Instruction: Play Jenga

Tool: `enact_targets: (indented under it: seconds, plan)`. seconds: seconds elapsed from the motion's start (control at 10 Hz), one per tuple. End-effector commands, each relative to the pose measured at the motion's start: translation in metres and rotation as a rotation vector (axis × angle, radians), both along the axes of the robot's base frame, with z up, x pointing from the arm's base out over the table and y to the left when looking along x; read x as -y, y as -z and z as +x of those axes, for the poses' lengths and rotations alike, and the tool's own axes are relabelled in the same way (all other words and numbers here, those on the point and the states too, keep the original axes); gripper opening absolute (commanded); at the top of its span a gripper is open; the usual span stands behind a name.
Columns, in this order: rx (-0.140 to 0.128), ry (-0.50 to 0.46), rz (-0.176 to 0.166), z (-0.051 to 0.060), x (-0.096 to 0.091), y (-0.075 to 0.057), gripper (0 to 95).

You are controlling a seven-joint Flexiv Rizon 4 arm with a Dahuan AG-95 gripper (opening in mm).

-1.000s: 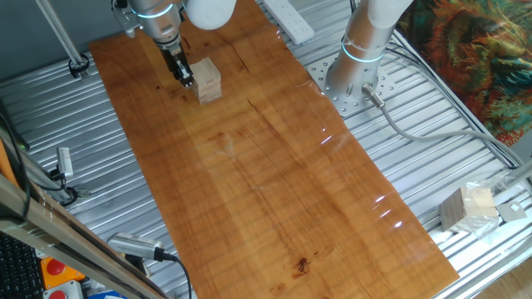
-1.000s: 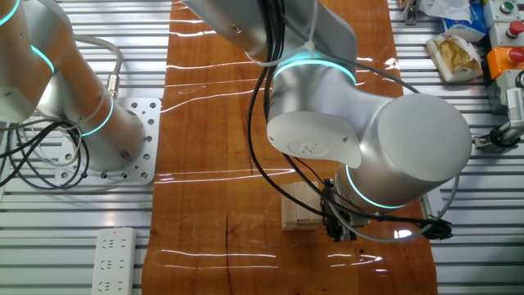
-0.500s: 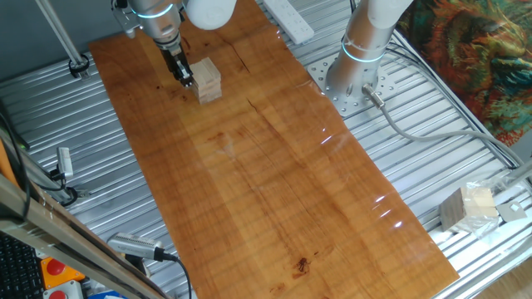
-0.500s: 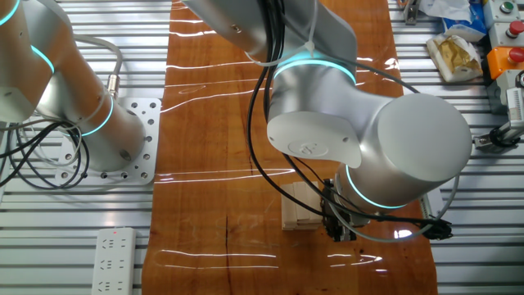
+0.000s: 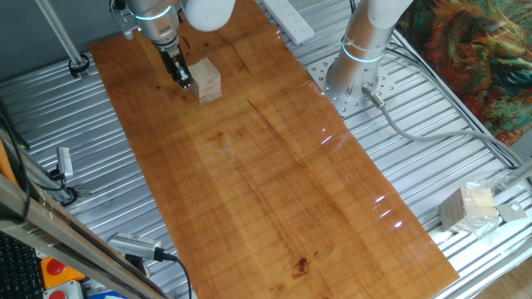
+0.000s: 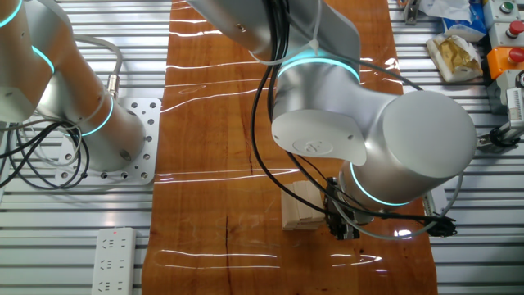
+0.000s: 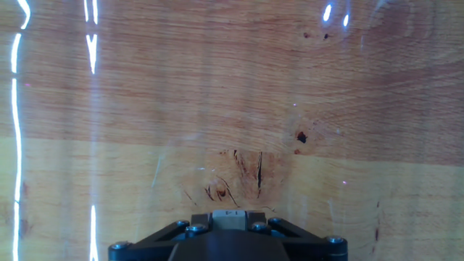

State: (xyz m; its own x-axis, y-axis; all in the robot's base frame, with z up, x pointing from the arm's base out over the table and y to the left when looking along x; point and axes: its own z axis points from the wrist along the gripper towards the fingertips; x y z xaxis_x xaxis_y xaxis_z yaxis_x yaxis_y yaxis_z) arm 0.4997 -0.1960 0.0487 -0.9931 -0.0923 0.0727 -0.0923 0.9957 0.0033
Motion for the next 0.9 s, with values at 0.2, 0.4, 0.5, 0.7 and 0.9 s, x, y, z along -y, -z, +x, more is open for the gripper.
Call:
enact_targets:
  seconds: [0.2, 0.4, 0.5, 0.7, 0.9]
  plan:
    - [0.002, 0.001, -0.002, 0.0001, 0.0002, 0.0007, 0.0]
    - [0.003, 0.0, -0.002, 0.0003, 0.0003, 0.0014, 0.0]
    - [0.002, 0.001, -0.002, 0.0013, 0.0003, 0.0016, 0.0]
    - [0.002, 0.001, -0.001, 0.0029, 0.0002, 0.0014, 0.0]
    - [0.002, -0.001, -0.002, 0.0039, 0.0001, 0.0018, 0.0]
